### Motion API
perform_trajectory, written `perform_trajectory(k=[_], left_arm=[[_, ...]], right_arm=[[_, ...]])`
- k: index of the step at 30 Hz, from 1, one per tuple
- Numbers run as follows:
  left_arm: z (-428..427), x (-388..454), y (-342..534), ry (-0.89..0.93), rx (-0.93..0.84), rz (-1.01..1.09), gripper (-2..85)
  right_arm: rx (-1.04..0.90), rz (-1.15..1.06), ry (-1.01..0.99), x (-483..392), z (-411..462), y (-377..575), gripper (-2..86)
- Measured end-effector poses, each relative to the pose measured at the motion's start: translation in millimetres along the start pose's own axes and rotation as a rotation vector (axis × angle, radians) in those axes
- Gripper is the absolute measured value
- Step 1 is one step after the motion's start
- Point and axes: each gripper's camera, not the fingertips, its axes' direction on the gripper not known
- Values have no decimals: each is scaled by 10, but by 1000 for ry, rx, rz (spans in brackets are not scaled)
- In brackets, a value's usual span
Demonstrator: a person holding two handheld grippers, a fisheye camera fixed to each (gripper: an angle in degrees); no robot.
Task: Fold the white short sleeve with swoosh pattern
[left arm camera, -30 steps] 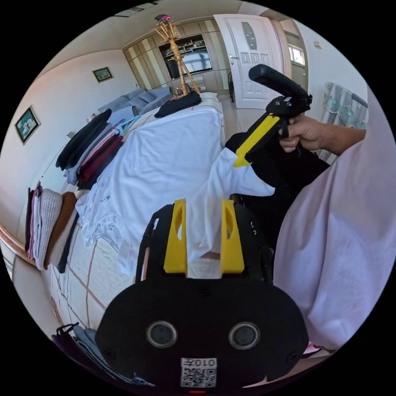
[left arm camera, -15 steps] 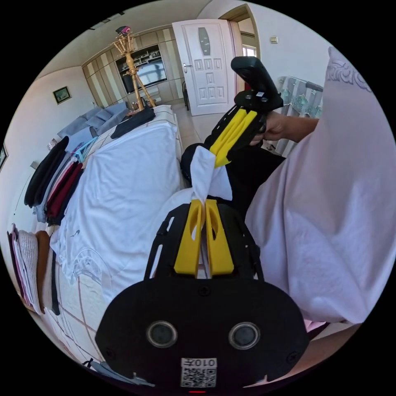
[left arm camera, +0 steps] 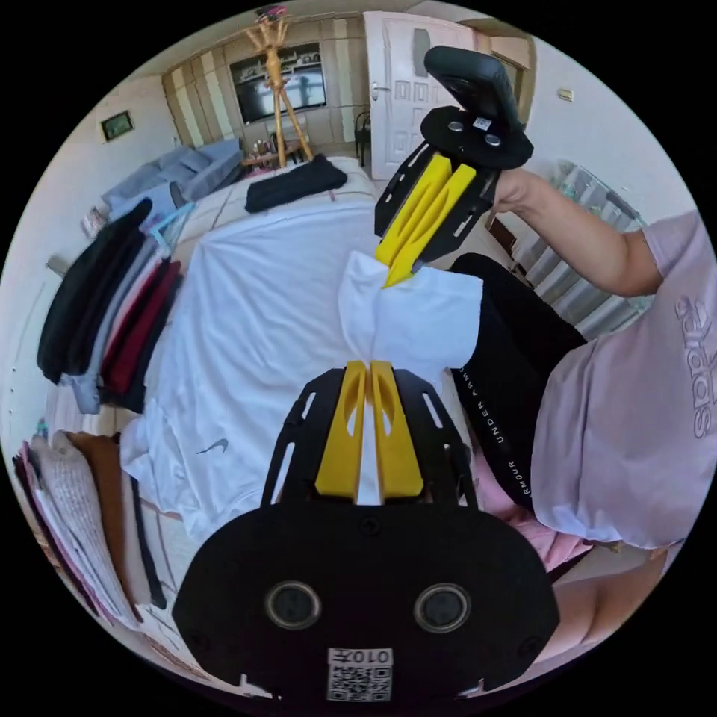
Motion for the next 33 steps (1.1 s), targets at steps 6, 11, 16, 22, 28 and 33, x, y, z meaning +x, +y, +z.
perform_trajectory(k=[6,11,16,22,28,33], left_arm=[[495,-813,148,254,-9,-207,28],[168,-795,533,158,76,-396,68],[-437,-154,1200,11,169,-467,85],[-346,629,1339,-154,21,-391,86],[-140,827,1115,-287,-57,-297,65],[-240,795,1131,-239,-25,-327,15]], right_arm=[[-11,167,-149,845,879,-147,44],[119,367,-77,912,709,274,61],[237,370,-85,-27,436,1091,69],[264,420,-54,-837,821,1347,73],[244,372,49,-915,1017,1030,56],[239,409,-21,-717,994,1076,33]])
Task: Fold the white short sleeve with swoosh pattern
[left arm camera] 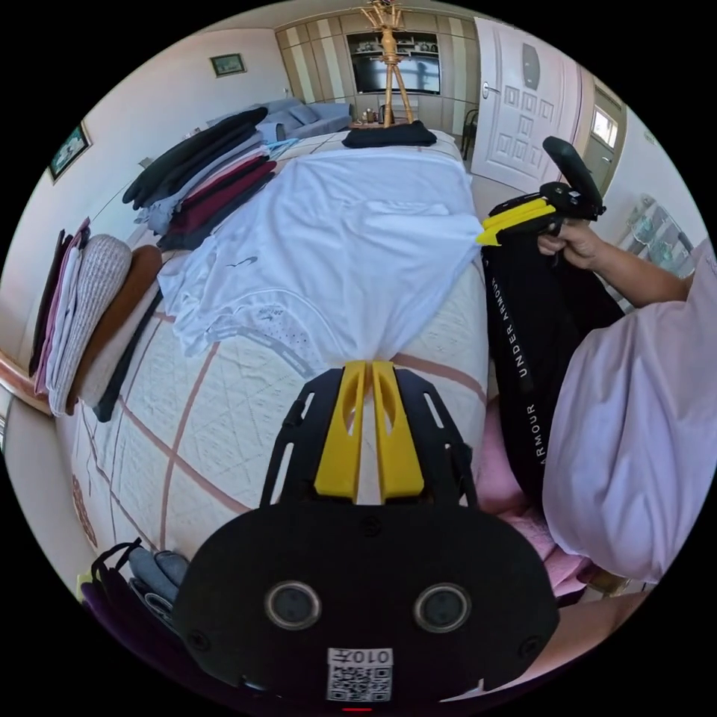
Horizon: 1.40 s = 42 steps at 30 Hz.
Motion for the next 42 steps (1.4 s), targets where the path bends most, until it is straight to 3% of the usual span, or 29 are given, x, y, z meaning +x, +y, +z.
perform_trajectory(k=[7,13,19,23,25,28,32,35,39,42], left_arm=[[-226,80,14,32,2,38,0],[-132,88,-7,33,-65,18,2],[-136,-22,67,121,-58,-58,23],[-402,53,-40,18,-114,-30,39],[-552,91,-141,-2,-42,-11,41],[-585,52,-340,87,107,-15,41],[-223,-68,-532,222,147,-97,31],[128,-144,-494,193,-6,-198,24],[-45,-216,-412,242,91,-236,32],[-373,-445,-507,50,190,-274,46]], right_arm=[[-139,134,-313,429,-151,17,39],[-171,240,-420,603,194,142,41],[-219,257,-342,649,298,286,47],[-63,286,-231,728,-125,331,51],[77,267,-147,713,-333,229,55],[134,211,-140,660,-302,9,56],[80,194,-138,615,-10,-118,56],[-7,223,-118,659,313,-11,51],[21,264,-161,714,236,247,53],[118,266,-125,594,-170,417,53]])
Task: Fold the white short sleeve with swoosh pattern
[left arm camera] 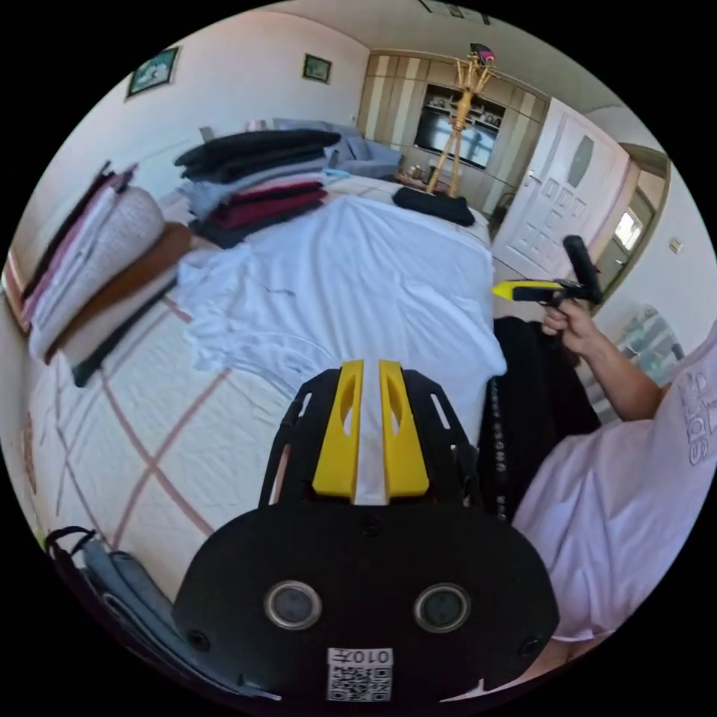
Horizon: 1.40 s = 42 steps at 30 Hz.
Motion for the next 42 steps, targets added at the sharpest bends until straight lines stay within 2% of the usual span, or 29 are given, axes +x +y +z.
perform_trajectory(k=[1,3,6,7,10,12,15,21,25,28,31,33,36,39,42], left_arm=[[-46,-54,-67,-63,21,-7,49],[-99,-307,-406,-310,98,-13,56],[213,-699,-907,-516,113,35,60],[313,-790,-1006,-536,98,47,59],[805,-1251,-1406,-464,6,56,55],[1129,-1515,-1570,-347,-81,25,50],[1343,-1668,-1603,-377,-143,-35,40],[1220,-1793,-1588,-305,-95,-124,12],[950,-1673,-1644,-286,-41,-108,5],[616,-1323,-1821,-293,16,-17,3],[246,-607,-2013,-291,72,195,5],[206,164,-2012,-256,18,413,10],[682,863,-1721,-264,-138,555,25],[1048,1006,-1377,-196,-237,500,43],[668,907,-1172,-209,-85,404,57]], right_arm=[[30,-4,11,-58,-142,56,53],[59,-7,34,-129,-298,129,53],[94,-4,44,-205,-463,236,52],[109,0,39,-230,-517,283,52],[114,-1,58,-305,-635,408,52],[110,-3,89,-343,-708,491,52],[104,15,128,-359,-811,621,51],[89,18,123,-370,-857,688,49],[90,-31,117,-514,-883,642,48],[73,-57,113,-616,-904,634,47],[59,-80,111,-722,-971,638,45],[55,-96,118,-783,-1025,639,43],[46,-103,118,-836,-1087,617,43],[34,-112,70,-880,-1152,539,42],[1,-144,95,-954,-1217,448,42]])
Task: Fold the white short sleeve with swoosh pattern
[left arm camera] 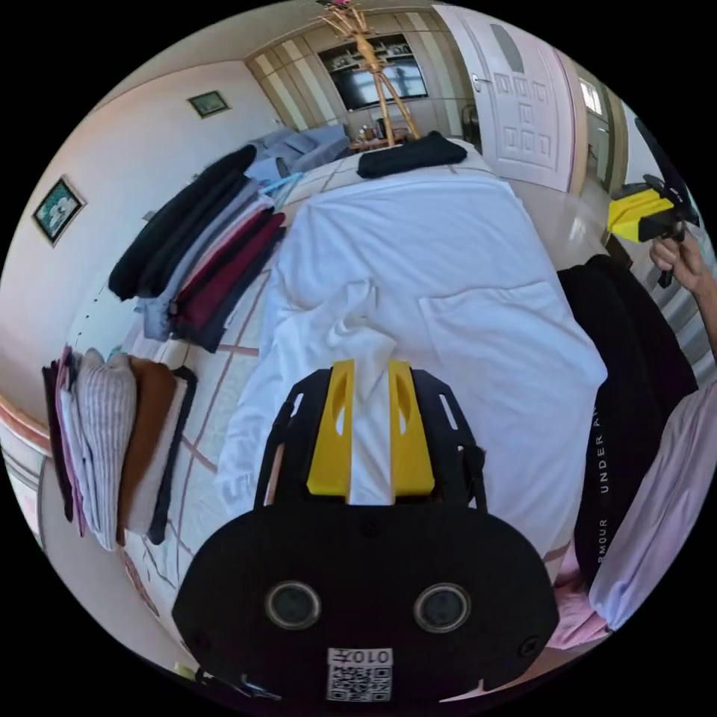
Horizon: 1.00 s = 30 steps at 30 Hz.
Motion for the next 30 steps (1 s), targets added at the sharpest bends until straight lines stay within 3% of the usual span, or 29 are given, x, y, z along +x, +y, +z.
perform_trajectory(k=[6,11,17,25,28,30], left_arm=[[-281,-615,553,-216,-48,-26,81],[-285,-1126,821,-41,69,14,89],[45,-1551,706,188,-99,119,89],[-152,-1825,969,68,-13,99,83],[-156,-1915,1068,111,70,97,78],[-29,-1956,1065,130,19,105,74]], right_arm=[[-36,-6,-50,47,-8,-213,44],[-76,-59,-37,-4,-10,-608,49],[-80,-145,-16,98,-217,-1674,61],[-147,-106,-100,417,134,-3337,78],[-162,-52,-125,548,316,-3755,80],[-212,-4,-107,652,448,-3981,83]])
